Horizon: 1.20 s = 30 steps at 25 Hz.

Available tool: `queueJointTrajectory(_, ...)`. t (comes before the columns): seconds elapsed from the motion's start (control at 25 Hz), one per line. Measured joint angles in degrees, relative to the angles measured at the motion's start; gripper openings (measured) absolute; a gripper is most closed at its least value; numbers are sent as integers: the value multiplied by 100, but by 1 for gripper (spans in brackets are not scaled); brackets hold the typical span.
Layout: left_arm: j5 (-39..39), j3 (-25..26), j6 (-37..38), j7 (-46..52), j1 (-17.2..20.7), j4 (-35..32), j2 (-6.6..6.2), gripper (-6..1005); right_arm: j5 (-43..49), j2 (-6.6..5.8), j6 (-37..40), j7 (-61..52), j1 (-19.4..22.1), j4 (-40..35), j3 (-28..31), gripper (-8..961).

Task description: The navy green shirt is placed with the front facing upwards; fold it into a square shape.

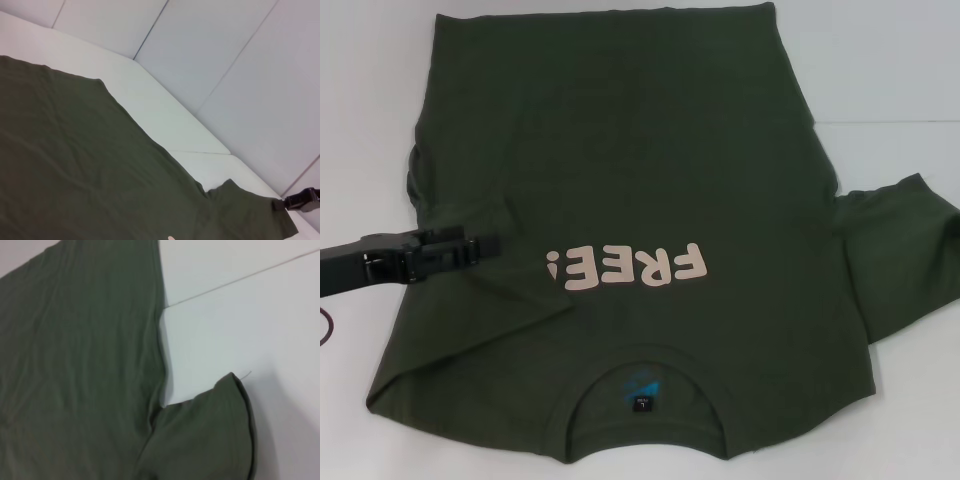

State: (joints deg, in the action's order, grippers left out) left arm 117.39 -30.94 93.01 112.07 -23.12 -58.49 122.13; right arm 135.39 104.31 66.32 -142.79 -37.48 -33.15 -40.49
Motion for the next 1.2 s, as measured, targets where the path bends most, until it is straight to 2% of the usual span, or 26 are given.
queueJointTrajectory(0.6, -100, 89, 18, 91, 6, 4, 34, 811, 280, -76, -113, -169, -336, -16, 17, 15)
queueJointTrajectory(0.88, -268, 88, 24, 157, 41, 4, 41, 813, 593, -26, -195, -302, -574, -17, 30, 15)
queueJointTrajectory(1.2, -294, 147, 24, 166, 54, 4, 36, 813, 577, -73, -109, -453, -578, -81, 68, 15)
